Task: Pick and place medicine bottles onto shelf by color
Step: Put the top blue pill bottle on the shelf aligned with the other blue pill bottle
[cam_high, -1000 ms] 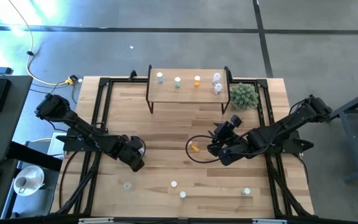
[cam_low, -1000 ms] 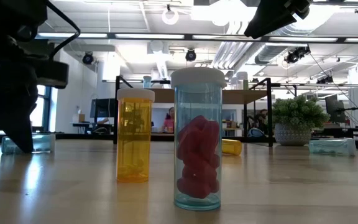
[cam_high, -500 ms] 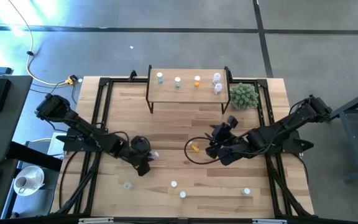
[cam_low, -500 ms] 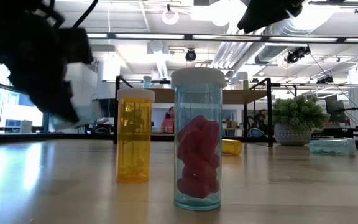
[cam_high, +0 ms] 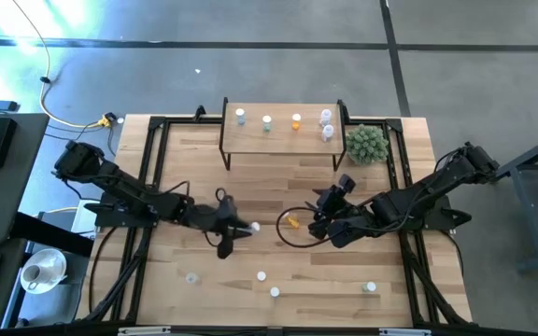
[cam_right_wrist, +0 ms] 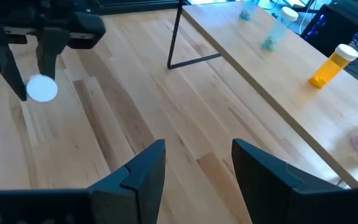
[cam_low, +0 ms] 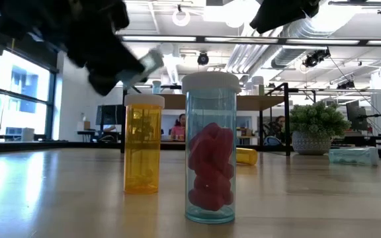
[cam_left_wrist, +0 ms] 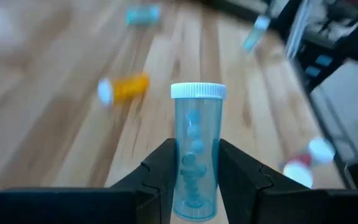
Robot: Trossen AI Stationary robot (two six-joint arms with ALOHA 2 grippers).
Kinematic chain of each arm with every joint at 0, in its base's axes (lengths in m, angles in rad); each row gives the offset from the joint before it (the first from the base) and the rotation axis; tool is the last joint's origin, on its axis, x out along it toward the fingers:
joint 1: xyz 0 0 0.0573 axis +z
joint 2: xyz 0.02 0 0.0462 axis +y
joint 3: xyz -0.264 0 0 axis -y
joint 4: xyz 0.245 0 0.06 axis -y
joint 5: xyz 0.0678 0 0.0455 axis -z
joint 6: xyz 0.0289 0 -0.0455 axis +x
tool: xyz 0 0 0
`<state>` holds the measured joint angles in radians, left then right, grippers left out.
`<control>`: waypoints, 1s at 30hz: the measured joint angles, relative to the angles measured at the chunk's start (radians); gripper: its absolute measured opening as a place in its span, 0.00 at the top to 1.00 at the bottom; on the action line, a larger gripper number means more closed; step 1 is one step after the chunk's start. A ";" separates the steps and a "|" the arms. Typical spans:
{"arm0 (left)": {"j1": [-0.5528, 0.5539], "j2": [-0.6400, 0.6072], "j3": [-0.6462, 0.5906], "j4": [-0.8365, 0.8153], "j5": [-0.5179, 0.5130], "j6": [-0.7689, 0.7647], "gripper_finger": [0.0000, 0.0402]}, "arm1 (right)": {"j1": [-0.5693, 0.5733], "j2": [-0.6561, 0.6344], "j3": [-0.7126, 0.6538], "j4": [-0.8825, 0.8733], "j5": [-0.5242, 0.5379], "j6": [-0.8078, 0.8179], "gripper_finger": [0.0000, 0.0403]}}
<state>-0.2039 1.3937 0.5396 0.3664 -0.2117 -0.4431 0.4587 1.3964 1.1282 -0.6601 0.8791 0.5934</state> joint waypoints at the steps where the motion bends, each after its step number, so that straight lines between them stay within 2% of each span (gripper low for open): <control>1: 0.007 0.000 0.000 0.034 0.002 0.021 0.78 | 0.000 0.000 0.000 0.006 -0.002 -0.004 0.56; 7: 0.038 -0.001 0.001 0.198 0.001 0.152 0.78 | 0.000 0.017 0.000 0.109 -0.032 -0.117 0.56; 16: 0.048 -0.001 0.001 0.410 0.004 0.344 0.78 | 0.000 0.063 0.000 0.353 -0.181 -0.409 0.56; 22: 0.047 -0.001 0.001 0.564 0.079 0.450 0.78 | 0.000 0.089 0.000 0.459 -0.211 -0.535 0.56; 30: 0.047 -0.001 0.002 0.685 0.142 0.484 0.78 | 0.000 0.133 0.000 0.648 -0.265 -0.705 0.56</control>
<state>-0.1566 1.3930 0.5411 1.0519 -0.0694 0.0410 0.4583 1.5296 1.1286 -0.0125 0.6138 -0.1115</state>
